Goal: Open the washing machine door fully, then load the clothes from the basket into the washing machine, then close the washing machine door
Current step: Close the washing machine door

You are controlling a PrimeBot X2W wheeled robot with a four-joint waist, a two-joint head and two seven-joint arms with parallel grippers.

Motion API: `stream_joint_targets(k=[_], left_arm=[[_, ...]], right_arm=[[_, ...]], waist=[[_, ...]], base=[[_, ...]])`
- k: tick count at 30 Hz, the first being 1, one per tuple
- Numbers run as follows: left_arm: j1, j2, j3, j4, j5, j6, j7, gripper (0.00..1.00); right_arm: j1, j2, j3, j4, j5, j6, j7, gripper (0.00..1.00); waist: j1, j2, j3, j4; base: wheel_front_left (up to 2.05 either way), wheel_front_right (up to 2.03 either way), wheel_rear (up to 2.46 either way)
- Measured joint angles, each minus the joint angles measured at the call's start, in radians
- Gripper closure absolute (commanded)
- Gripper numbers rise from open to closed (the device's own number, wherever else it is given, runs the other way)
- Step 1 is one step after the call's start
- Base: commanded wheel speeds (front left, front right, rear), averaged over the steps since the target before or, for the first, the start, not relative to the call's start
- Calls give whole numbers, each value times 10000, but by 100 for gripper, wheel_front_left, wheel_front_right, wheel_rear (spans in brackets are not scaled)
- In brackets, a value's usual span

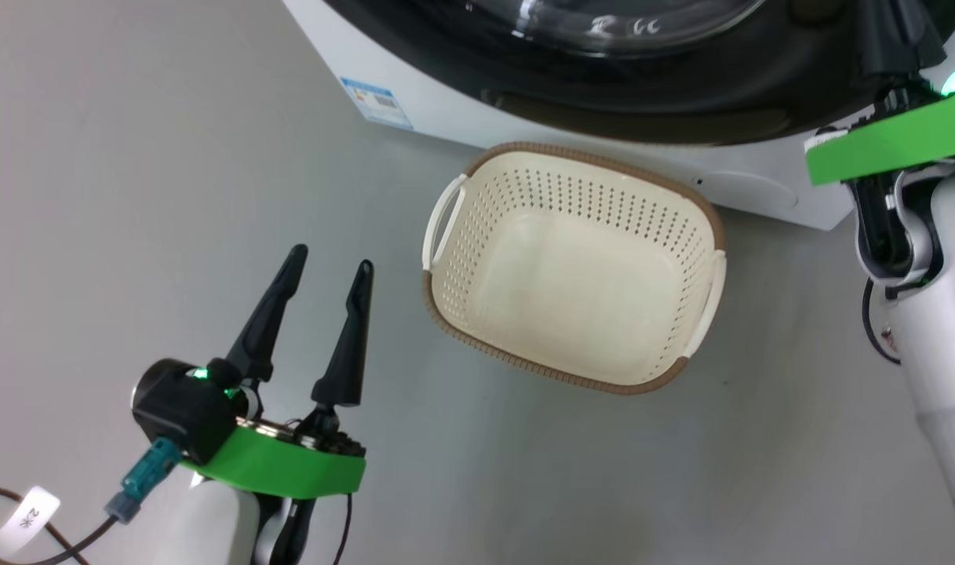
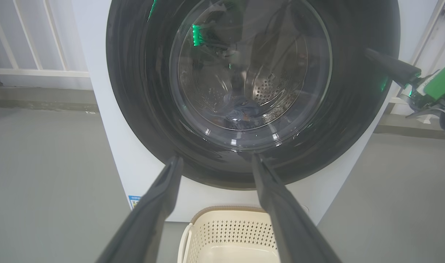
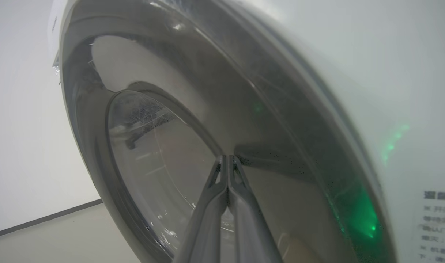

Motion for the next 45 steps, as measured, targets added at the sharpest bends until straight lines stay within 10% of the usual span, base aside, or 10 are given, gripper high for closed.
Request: stream_joint_targets(k=[10,14,17,45], left_arm=[[485,299,343,395,-4,0,0,0],[760,520,485,577,-8,0,0,0],[946,617,529,708,-8,0,0,0],[2649,1308,1785,1503,0,0,0,0]], right_arm=[[1449,228,713,-127,192,-67,-2,100],[1963,384,903,-242,263,-67,-2,56],[2384,441,938,-316,263,-67,-2,0],[6069,598,314,-662,259,-67,-2,0]], waist=[[-1,0,-853,-407],[-1,-1,-1219,-643],[-1,0,-1506,-812],[-1,0,-3614,-3126]], base=[[0,0,0],[0,0,0],[0,0,0],[0,0,0]])
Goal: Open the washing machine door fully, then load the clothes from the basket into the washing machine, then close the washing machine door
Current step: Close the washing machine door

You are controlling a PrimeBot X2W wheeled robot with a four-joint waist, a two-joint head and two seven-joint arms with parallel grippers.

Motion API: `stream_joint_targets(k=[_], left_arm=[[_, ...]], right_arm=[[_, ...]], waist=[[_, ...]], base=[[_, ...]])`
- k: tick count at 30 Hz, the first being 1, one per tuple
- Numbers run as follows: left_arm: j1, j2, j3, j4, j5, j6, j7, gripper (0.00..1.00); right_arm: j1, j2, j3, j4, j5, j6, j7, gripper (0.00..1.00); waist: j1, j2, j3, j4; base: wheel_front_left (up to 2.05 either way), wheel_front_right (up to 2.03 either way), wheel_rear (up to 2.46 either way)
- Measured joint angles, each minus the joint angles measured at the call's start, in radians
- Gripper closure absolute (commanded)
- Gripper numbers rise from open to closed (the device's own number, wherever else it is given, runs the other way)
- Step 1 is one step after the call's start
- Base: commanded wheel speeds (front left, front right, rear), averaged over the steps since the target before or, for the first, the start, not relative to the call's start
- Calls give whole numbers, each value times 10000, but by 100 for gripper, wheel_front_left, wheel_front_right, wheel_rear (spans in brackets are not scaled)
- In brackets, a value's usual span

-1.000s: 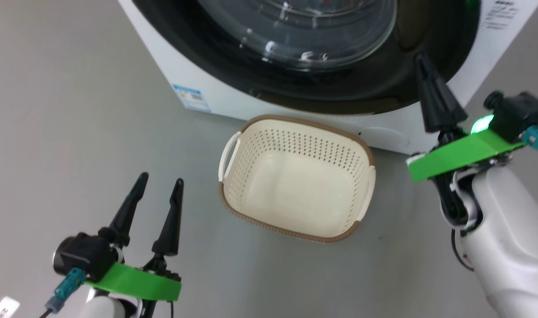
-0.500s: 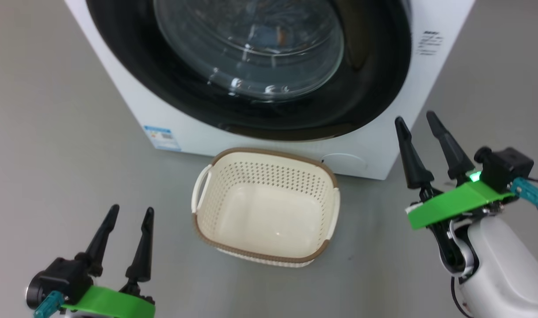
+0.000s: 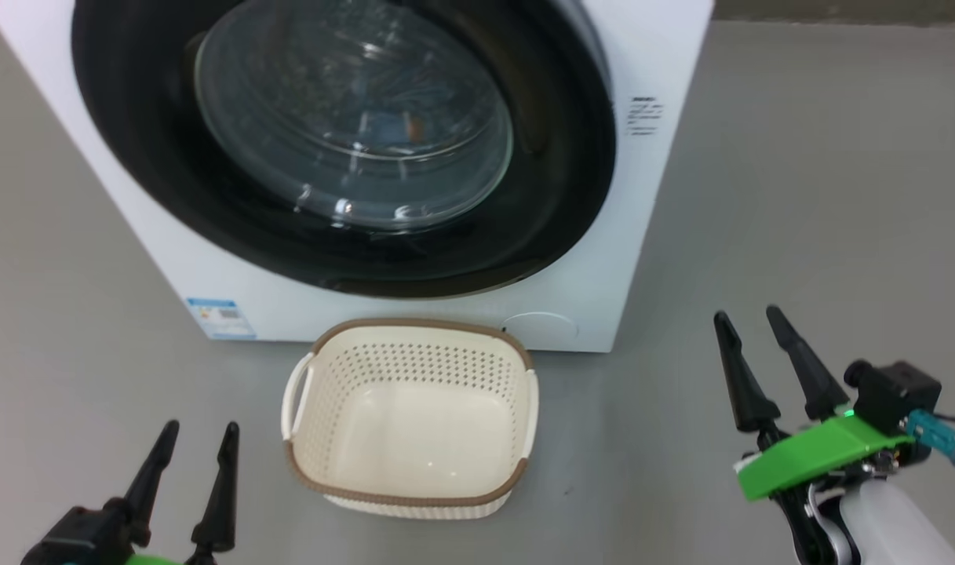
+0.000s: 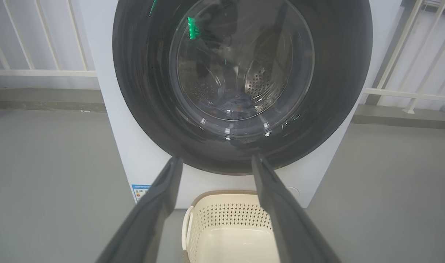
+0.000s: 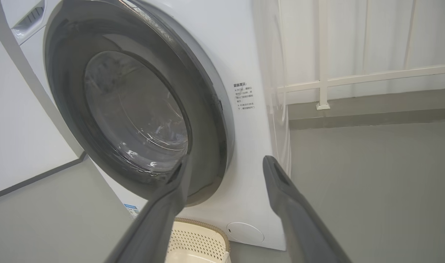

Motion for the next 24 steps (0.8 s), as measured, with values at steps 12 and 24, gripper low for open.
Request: stream_joint_targets(k=[12,24], left_arm=[[338,4,391,77,209,0,0,0],[783,31,805,27,362,0,0,0]], right_arm=[[914,-36,-134,-140,-13,0,0,0],[1503,-119,-623,-522,-44,0,2,0]], waist=[[1,0,-420,-826],[1,0,-648,-1284]], base=[[0,0,0],[0,0,0]])
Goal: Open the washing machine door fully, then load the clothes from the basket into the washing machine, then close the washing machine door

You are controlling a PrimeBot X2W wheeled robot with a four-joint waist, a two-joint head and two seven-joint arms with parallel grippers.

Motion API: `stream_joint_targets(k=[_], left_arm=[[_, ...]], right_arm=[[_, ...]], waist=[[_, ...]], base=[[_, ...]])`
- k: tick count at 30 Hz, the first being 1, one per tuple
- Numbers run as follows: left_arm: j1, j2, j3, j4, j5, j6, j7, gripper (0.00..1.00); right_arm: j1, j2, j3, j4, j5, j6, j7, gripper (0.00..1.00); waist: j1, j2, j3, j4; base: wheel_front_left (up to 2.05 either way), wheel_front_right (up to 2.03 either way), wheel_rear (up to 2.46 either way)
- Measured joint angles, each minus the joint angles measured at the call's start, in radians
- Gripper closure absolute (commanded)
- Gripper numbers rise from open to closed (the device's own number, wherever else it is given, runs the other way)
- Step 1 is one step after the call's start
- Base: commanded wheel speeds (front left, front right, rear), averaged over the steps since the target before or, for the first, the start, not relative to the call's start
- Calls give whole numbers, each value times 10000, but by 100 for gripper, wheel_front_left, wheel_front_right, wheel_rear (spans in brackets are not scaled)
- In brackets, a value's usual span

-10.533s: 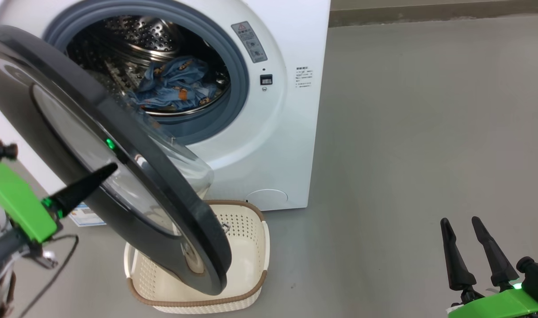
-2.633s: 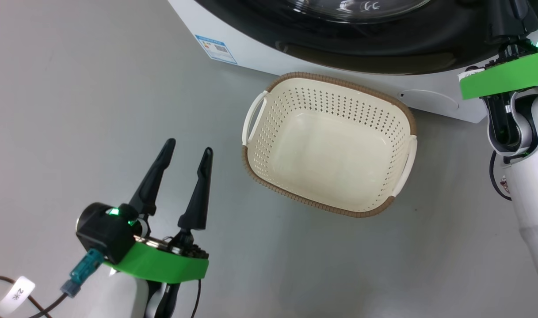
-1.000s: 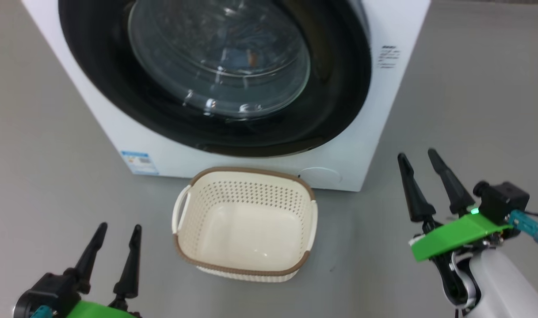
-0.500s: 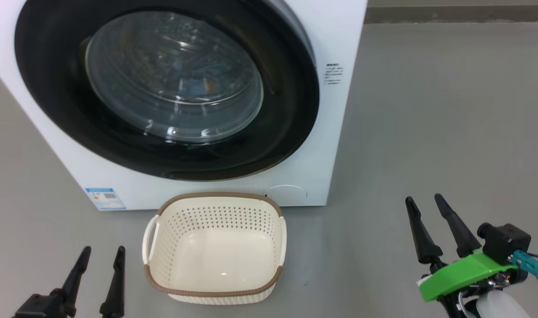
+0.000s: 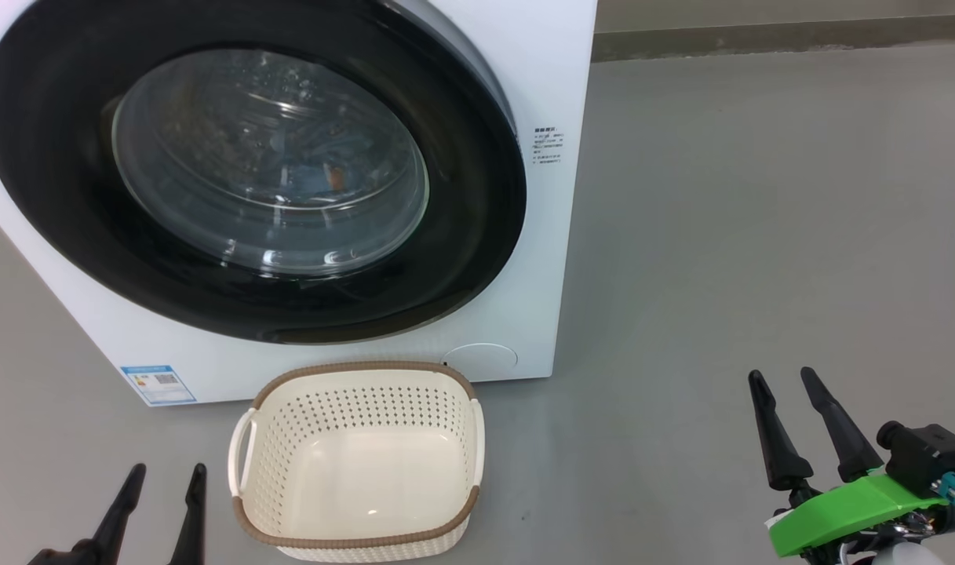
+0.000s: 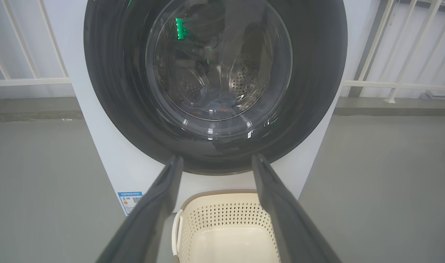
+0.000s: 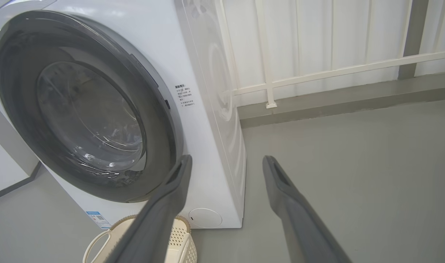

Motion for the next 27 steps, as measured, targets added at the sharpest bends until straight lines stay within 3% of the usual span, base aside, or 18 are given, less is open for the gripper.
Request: stream_joint_targets(k=[27], left_arm=[[110,6,412,-104,462,0,0,0]], right_arm=[[159,109,-324,-138,-71,0,0,0]], waist=[[1,0,66,-64]], base=[[0,0,0]])
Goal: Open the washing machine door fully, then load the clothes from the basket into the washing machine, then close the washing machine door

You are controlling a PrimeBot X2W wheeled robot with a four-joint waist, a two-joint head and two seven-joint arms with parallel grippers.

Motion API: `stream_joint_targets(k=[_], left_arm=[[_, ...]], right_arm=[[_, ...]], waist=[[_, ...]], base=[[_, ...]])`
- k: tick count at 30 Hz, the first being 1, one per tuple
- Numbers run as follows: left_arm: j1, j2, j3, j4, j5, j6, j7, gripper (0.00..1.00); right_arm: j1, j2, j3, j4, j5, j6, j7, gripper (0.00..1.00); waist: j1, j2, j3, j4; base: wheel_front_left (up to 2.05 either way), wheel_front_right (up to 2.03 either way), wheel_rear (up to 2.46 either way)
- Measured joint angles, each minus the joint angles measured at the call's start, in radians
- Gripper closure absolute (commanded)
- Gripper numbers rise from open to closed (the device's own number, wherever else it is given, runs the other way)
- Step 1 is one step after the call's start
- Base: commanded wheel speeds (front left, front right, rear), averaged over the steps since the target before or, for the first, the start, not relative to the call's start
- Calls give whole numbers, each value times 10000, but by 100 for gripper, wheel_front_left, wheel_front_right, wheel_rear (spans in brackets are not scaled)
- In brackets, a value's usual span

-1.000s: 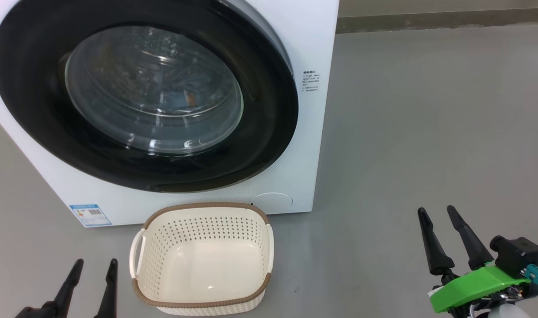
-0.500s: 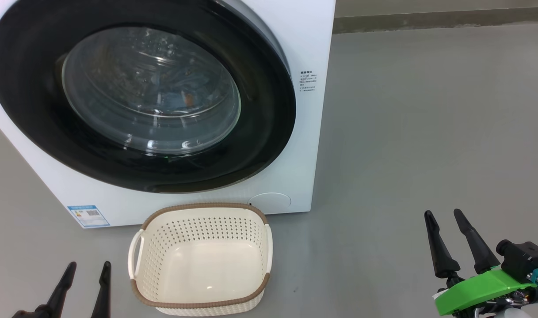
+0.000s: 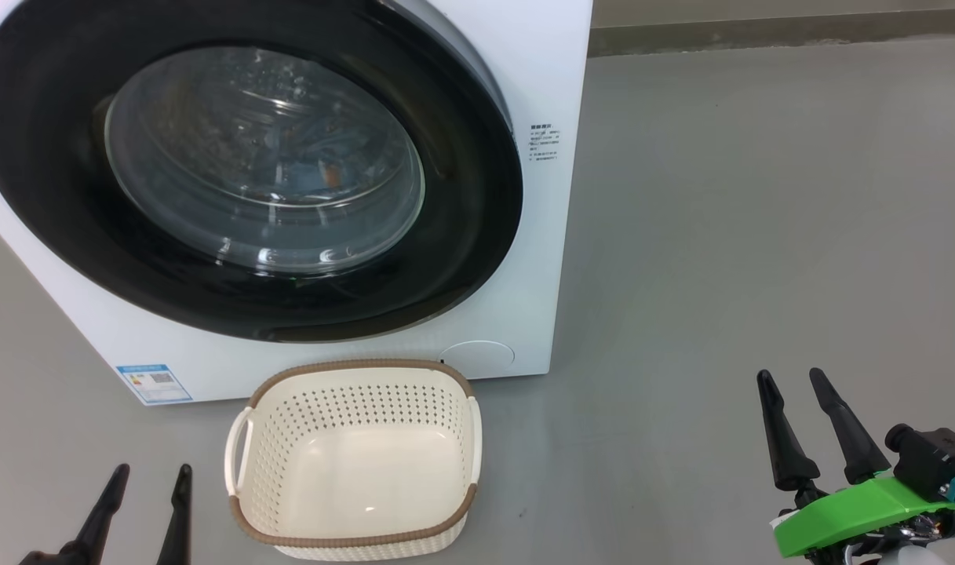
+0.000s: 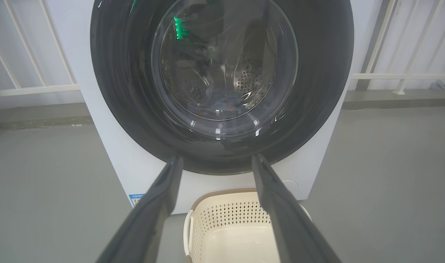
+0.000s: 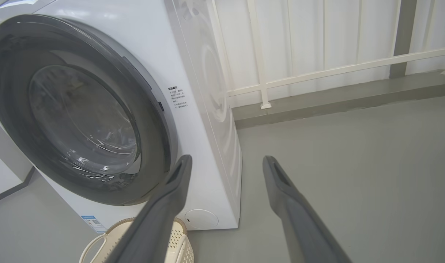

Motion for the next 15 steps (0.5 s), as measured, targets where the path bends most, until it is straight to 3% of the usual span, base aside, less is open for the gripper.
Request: stream_joint_targets(k=[2,3,9,15], left_arm=[[1,-2,15,0,111,0,0,0],[3,-48,0,77,111,0,4,100],[238,-633,-180,650,77,0,44,100],[244,-677,-176,667,-533,0,221,100]], right_arm=[[0,0,-4,-25,-2,0,0,0],[4,25,8,63,13,0,6,100],[401,424,94,756,42,0,65,100],[456,477,33,775,481,0,240,100]], waist=[[0,0,9,-13],[0,0,10,-15],[2,0,12,-16],[24,0,-14,3]], base=[[0,0,0],[0,0,0],[0,0,0],[0,0,0]])
